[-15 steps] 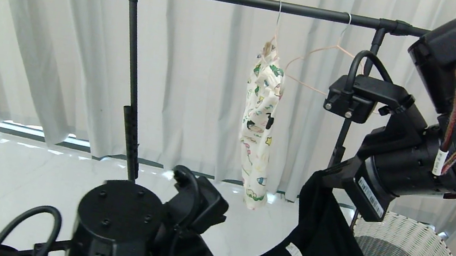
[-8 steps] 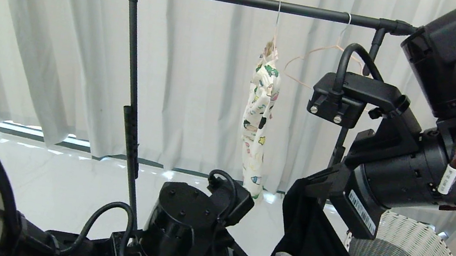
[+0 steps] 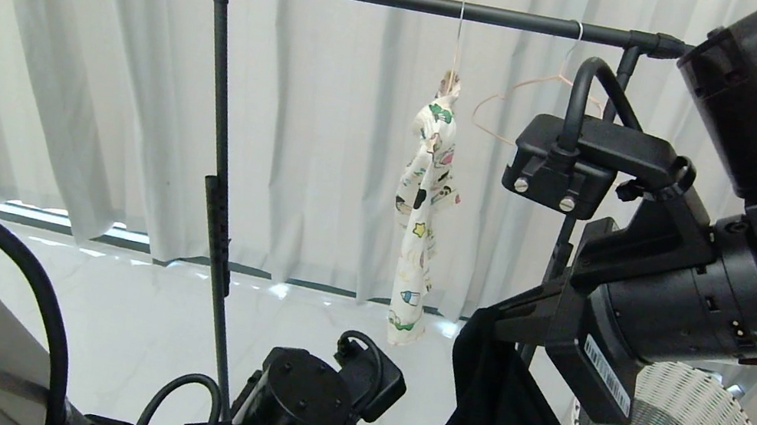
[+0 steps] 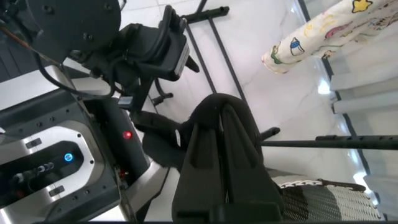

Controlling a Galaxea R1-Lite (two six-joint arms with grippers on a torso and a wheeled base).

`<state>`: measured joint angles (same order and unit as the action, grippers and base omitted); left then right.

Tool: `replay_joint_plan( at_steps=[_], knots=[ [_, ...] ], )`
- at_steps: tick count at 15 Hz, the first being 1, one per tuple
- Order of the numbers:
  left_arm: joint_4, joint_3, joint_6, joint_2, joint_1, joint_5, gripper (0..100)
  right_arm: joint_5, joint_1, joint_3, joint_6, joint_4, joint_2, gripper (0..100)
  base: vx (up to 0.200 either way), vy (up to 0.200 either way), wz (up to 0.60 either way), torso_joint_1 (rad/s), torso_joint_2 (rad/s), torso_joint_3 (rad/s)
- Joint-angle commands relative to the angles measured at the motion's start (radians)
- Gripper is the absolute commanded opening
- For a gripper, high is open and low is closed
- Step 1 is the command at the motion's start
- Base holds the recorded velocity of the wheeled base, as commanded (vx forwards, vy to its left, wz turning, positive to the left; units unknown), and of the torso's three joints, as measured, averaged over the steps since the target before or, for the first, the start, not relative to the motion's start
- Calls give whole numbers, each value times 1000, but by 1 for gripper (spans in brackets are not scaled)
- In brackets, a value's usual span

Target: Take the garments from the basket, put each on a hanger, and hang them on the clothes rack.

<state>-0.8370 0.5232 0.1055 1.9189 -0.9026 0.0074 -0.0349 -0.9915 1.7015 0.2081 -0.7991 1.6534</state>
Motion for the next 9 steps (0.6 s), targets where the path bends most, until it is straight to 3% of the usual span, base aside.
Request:
replay_joint_plan(
  at_steps=[1,2,3,5,7,9],
  knots=[
    [-33,-12,-1,5,-1,0,100,0,-3,0,1,0,-3,0,0,0,0,0,0,0],
    [-56,-23,-3,14,-2,0,100,0,-3,-2,1,0,-3,0,0,0,0,0,0,0],
    [-65,-29,-4,17,-2,2,0,1,-3,-2,1,0,-4,0,0,0,0,0,0,0],
    [-86,-65,-6,23,-9,36,0,10,7,-13,-6,0,-1,0,0,0,0,0,0,0],
    [-86,-88,-7,23,-9,120,0,13,31,-39,-42,3,2,0,0,0,0,0,0,0],
    [-90,-107,-35,14,-2,270,0,33,50,-94,-113,58,5,0,0,0,0,0,0,0]
  ],
)
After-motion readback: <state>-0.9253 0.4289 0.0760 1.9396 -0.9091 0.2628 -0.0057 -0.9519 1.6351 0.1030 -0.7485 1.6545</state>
